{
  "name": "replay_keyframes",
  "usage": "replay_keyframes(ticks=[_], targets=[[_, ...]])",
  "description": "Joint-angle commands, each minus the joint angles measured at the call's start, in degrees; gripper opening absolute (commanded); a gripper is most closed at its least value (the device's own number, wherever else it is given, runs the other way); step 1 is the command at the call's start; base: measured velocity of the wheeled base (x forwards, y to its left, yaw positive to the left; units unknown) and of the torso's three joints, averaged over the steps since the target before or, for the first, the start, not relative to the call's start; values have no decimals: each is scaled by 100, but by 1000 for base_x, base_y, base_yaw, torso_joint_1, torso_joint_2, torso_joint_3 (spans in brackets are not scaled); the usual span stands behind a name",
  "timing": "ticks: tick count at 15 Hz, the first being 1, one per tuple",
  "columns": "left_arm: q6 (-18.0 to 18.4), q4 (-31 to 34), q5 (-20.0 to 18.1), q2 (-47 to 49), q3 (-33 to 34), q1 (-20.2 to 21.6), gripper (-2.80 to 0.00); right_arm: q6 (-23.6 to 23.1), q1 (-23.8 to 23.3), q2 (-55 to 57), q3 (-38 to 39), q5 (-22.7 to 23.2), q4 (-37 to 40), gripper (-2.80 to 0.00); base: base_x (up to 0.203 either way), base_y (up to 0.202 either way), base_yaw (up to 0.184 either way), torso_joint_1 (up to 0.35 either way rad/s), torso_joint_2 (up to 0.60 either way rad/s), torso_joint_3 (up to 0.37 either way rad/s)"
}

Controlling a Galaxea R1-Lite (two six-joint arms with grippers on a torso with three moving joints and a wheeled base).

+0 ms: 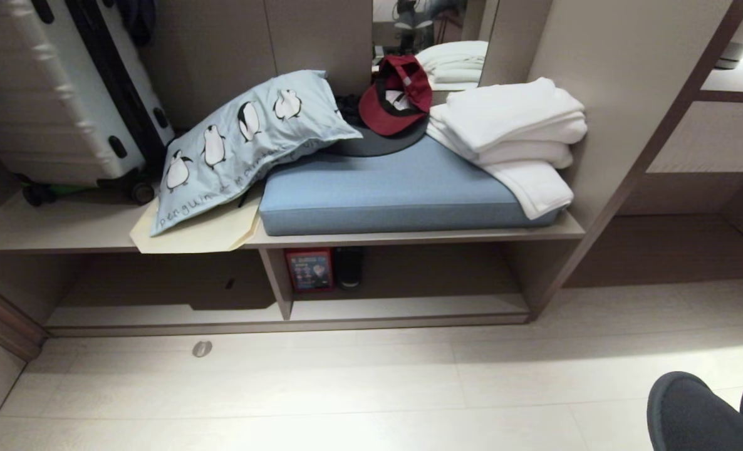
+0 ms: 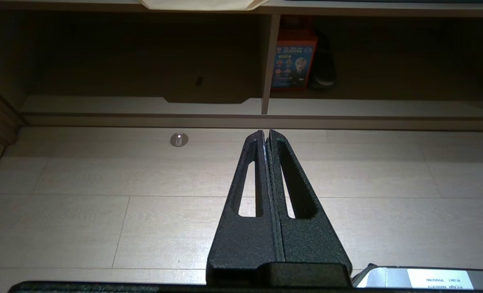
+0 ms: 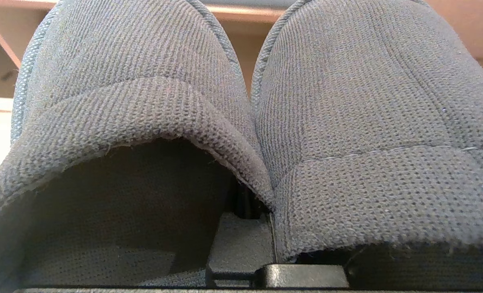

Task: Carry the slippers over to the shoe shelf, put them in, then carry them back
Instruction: Place the slippers on the floor

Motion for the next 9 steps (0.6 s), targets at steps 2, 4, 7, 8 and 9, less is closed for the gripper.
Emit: replay_keyframes(ticks=[2,4,7,8,9], targets=[[-4,0,1,9,0,0,-280,-4,2,-10,9,2,0,-280,0,0,0,3,2,206],[-4,0,1,9,0,0,-280,-4,2,-10,9,2,0,-280,0,0,0,2,2,203],[-4,0,1,9,0,0,-280,-4,2,-10,9,2,0,-280,0,0,0,4,2,200],[-4,0,1,9,0,0,-280,-4,-7,-10,9,2,0,-280,0,0,0,5,1,203],[-4,0,1,9,0,0,-280,-4,2,-1,9,2,0,-280,0,0,0,6,-2,203]])
